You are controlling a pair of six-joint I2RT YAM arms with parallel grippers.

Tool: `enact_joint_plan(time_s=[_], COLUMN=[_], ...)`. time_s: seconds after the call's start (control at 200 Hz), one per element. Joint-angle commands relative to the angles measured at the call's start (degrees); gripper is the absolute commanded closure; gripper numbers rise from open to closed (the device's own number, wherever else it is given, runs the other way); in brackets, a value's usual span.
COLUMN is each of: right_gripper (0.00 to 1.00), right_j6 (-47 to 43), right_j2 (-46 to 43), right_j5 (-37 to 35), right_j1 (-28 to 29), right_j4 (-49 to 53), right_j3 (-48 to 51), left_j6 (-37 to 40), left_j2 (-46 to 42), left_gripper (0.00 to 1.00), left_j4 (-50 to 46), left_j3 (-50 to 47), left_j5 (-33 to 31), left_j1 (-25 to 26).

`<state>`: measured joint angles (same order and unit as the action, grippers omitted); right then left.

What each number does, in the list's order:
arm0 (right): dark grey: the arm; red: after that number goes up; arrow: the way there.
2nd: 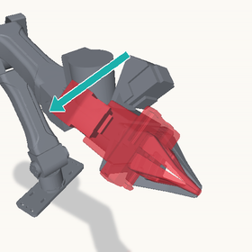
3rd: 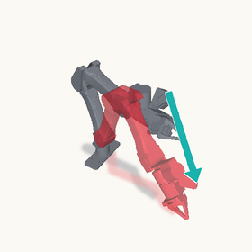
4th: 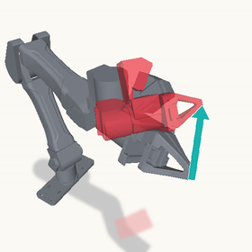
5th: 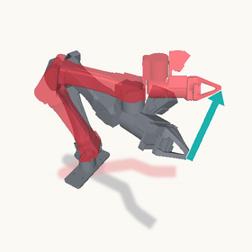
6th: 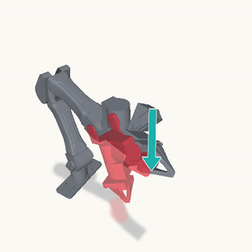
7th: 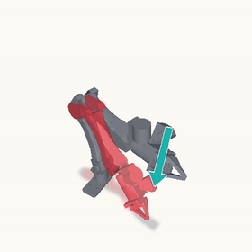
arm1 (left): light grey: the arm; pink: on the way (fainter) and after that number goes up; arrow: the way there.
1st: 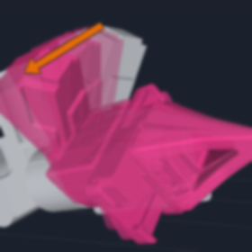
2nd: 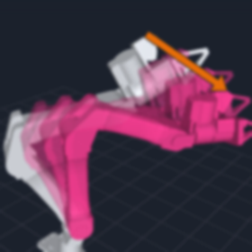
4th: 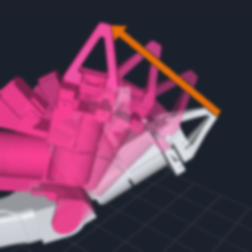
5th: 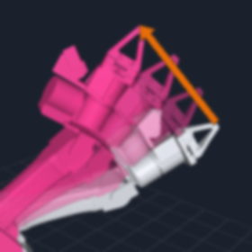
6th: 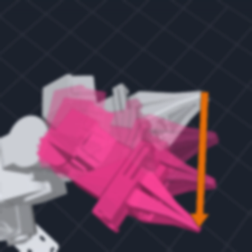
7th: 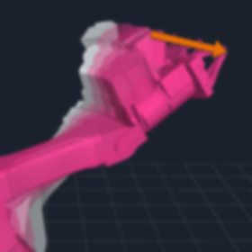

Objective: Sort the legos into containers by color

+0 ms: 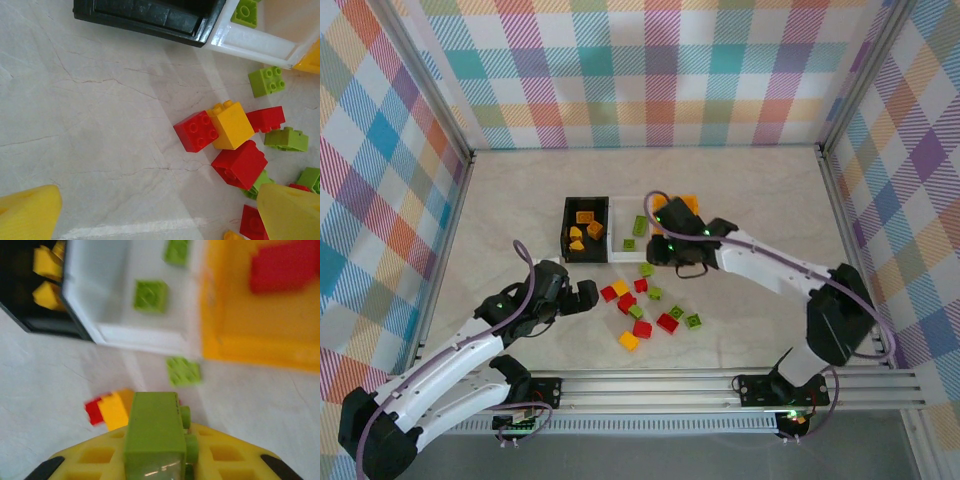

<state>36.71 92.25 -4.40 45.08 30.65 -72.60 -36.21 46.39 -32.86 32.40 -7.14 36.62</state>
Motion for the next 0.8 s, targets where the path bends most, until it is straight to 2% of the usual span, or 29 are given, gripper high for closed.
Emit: enact_joint_plan(time_s=[0.0, 0.185, 0.26, 0.31, 0.365, 0.4, 0.48, 0.585, 0.71, 0.795], right_gripper=[0.71, 0.69, 0.65, 0.57, 0.41, 0.35, 0.3, 0.29, 0.28, 0.26], right_j6=[-7.1, -8.5, -8.6, -8.8, -9.1, -9.2, -8.9, -8.2, -7.1, -6.3], right_j2=[7.4, 20.2, 24.6, 26.6, 27.7, 27.4, 24.9, 19.2, 12.1, 7.7], right_j5=[0.6, 0.6, 0.9, 1.3, 1.3, 1.4, 1.9, 2.6, 2.6, 1.7], right_j1=[-0.5, -3.0, -3.7, -4.0, -4.0, -3.9, -4.0, -4.0, -4.0, -3.9], right_j4=[0.3, 1.6, 3.3, 4.4, 5.3, 5.3, 4.0, 1.1, -1.3, -2.4], right_j3=[-6.9, -21.1, -26.3, -29.0, -31.2, -31.5, -29.7, -24.0, -15.0, -9.2], left_j6=[0.2, 0.6, 0.5, 0.7, 0.9, 1.2, 1.8, 3.0, 4.5, 5.8], left_j2=[0.4, 2.1, 3.2, 3.9, 4.9, 5.6, 7.7, 11.0, 16.1, 19.7], left_gripper=[0.0, 0.0, 0.0, 0.0, 0.0, 0.0, 0.0, 0.0, 0.01, 0.01], left_j4=[-0.7, -1.3, -1.1, -0.8, -0.2, 0.4, 1.6, 3.4, 3.7, 2.9], left_j3=[1.2, 1.6, 1.8, 1.9, 1.9, 1.9, 2.3, 3.5, 6.1, 7.9], left_j5=[1.4, 2.9, 3.9, 4.4, 5.3, 6.2, 7.9, 9.7, 10.1, 9.8], left_j1=[0.2, 0.2, 0.2, 0.2, 0.3, 0.3, 0.5, 2.5, 7.9, 13.4])
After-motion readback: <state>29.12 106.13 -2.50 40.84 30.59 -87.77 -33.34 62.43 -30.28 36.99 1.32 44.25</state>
